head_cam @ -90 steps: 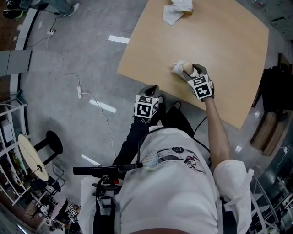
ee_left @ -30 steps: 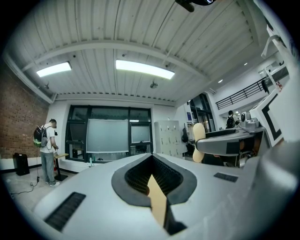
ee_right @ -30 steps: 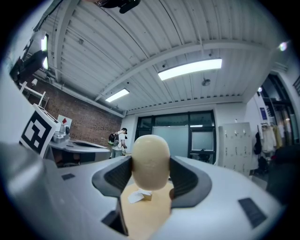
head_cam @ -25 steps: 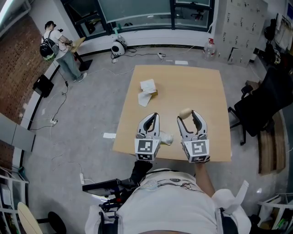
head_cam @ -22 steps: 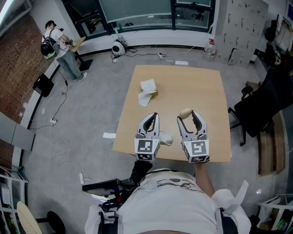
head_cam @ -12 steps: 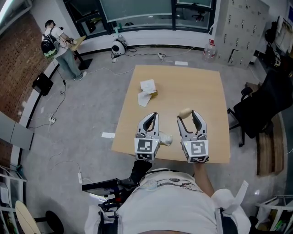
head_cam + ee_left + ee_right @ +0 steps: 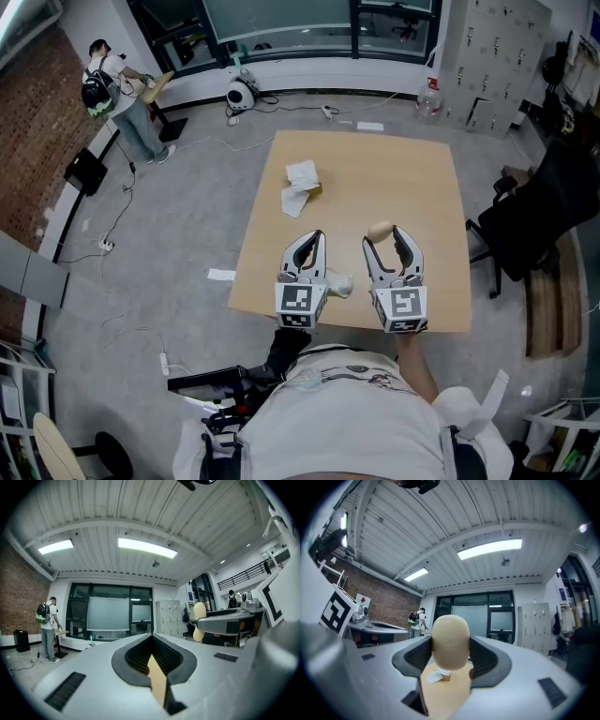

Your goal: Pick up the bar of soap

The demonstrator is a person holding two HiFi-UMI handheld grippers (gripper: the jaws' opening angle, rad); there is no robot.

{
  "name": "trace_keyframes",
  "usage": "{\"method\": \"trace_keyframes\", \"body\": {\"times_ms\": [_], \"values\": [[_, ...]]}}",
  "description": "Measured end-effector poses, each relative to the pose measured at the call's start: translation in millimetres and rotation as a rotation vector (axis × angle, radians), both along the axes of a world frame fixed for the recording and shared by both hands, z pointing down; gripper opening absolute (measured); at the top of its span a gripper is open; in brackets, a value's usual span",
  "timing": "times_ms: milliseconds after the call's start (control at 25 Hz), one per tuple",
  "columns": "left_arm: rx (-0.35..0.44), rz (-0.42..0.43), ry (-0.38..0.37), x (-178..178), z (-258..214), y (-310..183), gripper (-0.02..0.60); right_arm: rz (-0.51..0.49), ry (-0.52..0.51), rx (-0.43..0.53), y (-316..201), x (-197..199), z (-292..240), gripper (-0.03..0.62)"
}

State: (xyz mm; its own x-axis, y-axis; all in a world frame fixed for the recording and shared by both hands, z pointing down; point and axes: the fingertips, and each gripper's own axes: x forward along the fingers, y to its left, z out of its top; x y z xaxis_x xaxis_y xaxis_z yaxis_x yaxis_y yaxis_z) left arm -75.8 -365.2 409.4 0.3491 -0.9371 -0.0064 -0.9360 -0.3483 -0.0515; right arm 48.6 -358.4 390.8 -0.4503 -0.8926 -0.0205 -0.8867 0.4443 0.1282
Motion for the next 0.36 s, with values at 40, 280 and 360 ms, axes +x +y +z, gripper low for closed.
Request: {"method": "trace_keyframes", "body": {"times_ms": [40, 280, 360], "values": [[0.0, -0.001, 0.0, -0.2, 0.5, 0.2, 0.002, 0.001, 0.0, -0.003, 0.0, 0.3, 0.8, 0.248], [-0.005, -0.005, -0.004, -3.4, 1.4, 0.0, 0.002, 0.003, -0.005, -0.011, -1.3, 0.9, 2.5, 0.249], [-0.007, -0.004, -0.007, -4.0, 1.3, -0.6, 0.002, 0.004, -0.004, -0.01, -2.4, 0.8, 2.2, 0.249]]}}
